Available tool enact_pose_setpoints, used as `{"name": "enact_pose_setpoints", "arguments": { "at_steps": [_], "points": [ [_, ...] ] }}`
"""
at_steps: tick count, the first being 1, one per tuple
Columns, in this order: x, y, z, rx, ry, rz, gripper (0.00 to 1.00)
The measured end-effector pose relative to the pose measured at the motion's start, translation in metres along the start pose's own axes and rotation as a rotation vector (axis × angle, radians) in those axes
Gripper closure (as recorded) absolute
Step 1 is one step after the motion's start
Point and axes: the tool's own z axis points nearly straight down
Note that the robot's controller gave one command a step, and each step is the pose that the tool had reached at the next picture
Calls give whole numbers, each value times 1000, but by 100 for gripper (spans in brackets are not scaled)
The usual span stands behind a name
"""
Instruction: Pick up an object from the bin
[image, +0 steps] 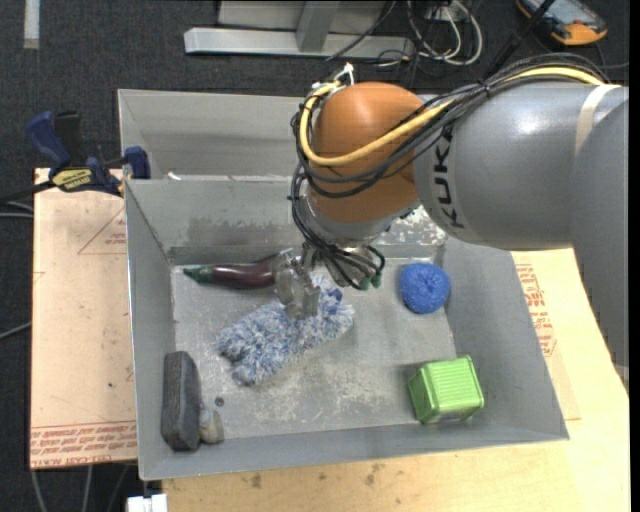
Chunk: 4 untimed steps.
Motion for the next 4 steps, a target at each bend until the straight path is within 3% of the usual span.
{"name": "enact_pose_setpoints", "arguments": {
  "at_steps": [1, 3, 4],
  "points": [
    [0, 0, 0, -1, -1, 0, 0],
    [0, 0, 0, -1, -1, 0, 0],
    [-1, 26, -5, 1, -1, -44, 0]
  ]
}}
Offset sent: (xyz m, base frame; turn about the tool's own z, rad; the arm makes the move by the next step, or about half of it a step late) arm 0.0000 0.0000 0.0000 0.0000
